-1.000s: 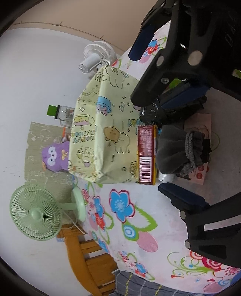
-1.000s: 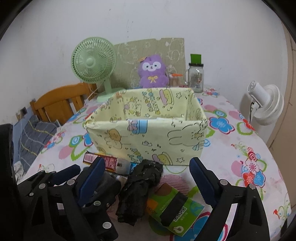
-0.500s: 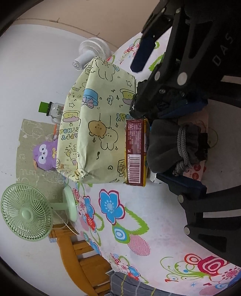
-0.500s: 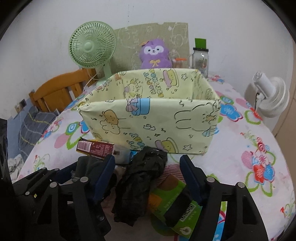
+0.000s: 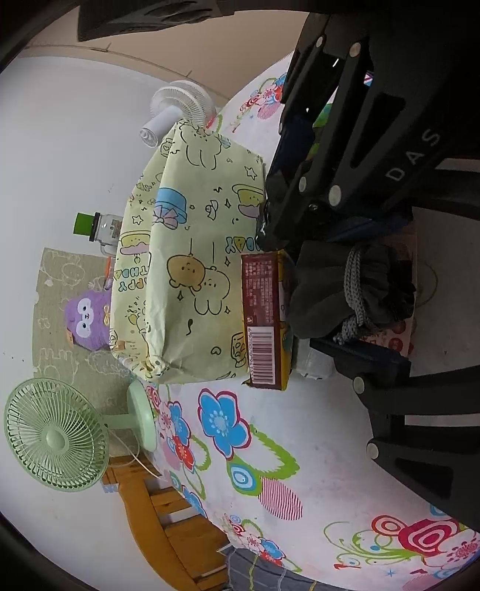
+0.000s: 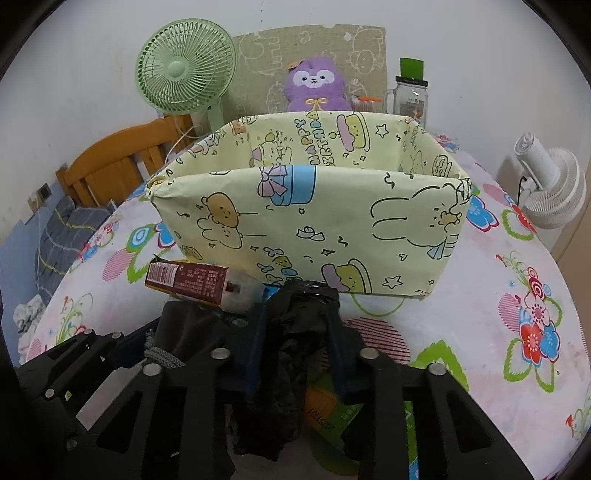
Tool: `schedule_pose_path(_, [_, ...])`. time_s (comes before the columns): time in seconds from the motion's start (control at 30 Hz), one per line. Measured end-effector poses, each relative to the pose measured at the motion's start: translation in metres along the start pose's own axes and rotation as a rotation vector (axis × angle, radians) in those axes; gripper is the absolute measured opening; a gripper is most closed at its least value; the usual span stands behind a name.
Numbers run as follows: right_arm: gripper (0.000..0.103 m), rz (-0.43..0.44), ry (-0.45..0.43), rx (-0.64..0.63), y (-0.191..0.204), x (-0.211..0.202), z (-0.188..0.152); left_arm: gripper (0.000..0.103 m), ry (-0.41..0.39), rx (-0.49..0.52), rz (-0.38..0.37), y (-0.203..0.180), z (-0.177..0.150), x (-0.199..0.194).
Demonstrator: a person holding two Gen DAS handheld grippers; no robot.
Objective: Organize soft objects
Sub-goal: 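Grasp the gray glove with the left gripper while the right gripper grasps the black glove, then lift the gray glove with the left gripper while the right gripper lifts the black glove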
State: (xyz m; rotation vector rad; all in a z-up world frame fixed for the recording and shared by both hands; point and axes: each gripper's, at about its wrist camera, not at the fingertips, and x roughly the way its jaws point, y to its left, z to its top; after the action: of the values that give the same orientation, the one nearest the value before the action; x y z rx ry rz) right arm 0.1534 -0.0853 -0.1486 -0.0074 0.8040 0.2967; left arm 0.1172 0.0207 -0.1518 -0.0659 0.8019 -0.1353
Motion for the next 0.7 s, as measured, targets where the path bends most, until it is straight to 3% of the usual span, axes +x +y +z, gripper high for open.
schedule_pose_path(0.27, [0.024,0.0,-0.021,0.002,-0.001,-0.01,0.0,0.044,-0.005,0.005,-0.016,-0.003,0.0,-0.005])
schedule_pose_path(0.7, [0.023,-0.004,-0.065,-0.001,-0.001,-0.035,0.001,0.044,-0.051,0.017,-0.023,-0.014,0.002,-0.027])
